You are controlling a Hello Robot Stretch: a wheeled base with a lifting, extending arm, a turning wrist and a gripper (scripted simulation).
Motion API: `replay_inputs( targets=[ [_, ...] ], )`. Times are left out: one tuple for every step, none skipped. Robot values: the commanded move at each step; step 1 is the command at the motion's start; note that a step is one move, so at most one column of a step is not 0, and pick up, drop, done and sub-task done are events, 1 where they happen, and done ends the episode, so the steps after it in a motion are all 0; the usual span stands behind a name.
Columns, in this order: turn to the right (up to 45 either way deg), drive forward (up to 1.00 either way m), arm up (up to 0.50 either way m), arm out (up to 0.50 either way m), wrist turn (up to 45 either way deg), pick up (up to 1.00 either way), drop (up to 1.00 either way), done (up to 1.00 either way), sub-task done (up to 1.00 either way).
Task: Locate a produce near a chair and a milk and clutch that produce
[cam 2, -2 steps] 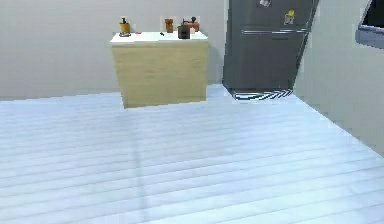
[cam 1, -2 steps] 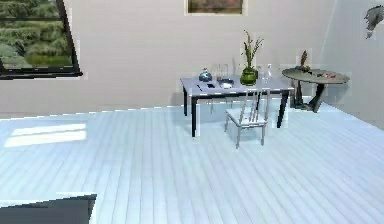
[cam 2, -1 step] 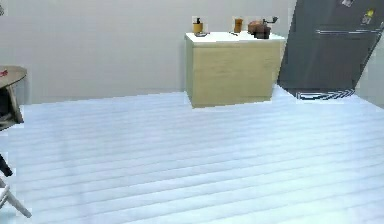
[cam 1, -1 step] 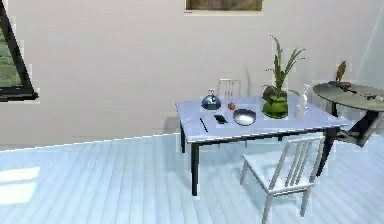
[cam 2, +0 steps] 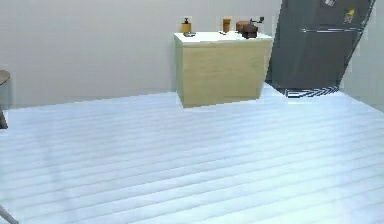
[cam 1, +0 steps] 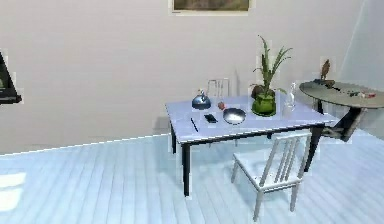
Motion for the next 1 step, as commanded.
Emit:
replay_inputs(
  targets=[
    [0.0, 0.35, 0.0, 0.0, 0.0, 0.0, 0.0, 0.0, 0.0]
  ],
)
